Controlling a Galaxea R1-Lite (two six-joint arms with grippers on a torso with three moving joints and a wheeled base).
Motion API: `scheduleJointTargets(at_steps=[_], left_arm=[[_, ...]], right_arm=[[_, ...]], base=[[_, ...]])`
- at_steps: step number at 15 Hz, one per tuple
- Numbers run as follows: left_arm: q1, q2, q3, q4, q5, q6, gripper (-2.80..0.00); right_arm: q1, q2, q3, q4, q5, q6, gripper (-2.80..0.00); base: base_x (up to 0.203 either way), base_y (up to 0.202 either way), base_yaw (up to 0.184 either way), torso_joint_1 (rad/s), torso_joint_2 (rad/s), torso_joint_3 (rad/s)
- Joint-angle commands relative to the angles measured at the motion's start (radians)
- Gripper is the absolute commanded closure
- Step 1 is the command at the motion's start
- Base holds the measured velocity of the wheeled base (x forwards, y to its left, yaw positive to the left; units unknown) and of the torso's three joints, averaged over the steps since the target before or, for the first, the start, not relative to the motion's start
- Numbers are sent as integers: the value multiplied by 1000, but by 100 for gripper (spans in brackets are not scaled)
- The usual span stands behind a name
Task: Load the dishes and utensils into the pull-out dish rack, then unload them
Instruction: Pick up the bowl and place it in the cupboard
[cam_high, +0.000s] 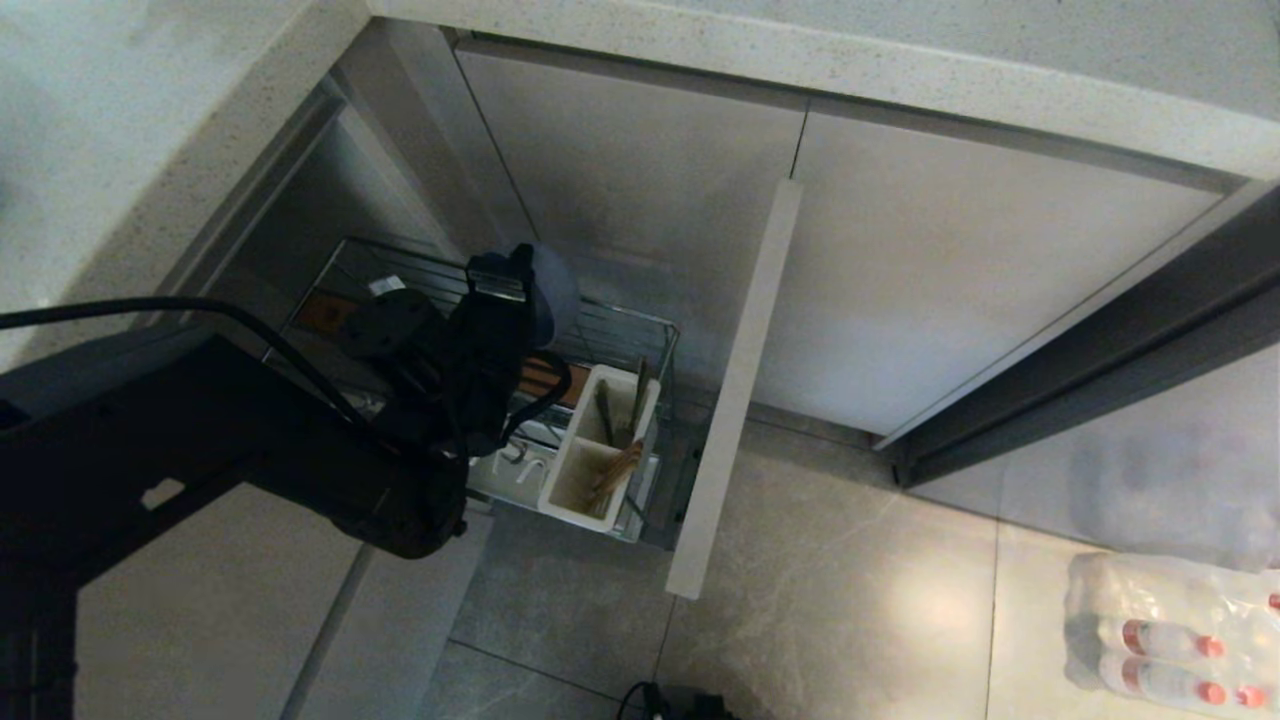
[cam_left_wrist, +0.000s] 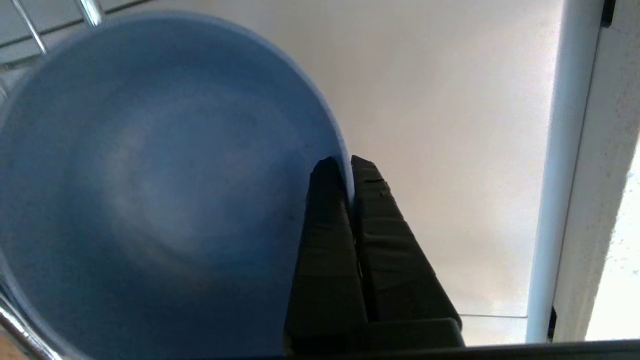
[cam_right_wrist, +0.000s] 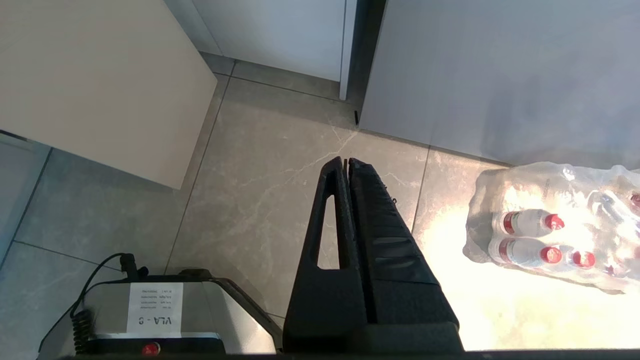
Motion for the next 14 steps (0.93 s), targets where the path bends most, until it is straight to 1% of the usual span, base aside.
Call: scheduleJointTargets(at_steps=[1,11,12,13,14], left_arm=[[0,18,0,-5,3,-7,0],[1,24,-4,-5,0,-2,0],[1,25,-6,-5,2,4,-169],[1,22,-6,-5,2,7,-280],[0,14,-4,-5,2,7,-280]], right_arm=[[0,2,0,0,0,0,0],[0,1,0,0,0,0,0],[0,1,0,0,0,0,0],[0,1,0,0,0,0,0],[0,2,0,0,0,0,0]], base=[[0,0,0,0,0,0],[0,0,0,0,0,0],[0,0,0,0,0,0],[0,0,0,0,0,0],[0,0,0,0,0,0]])
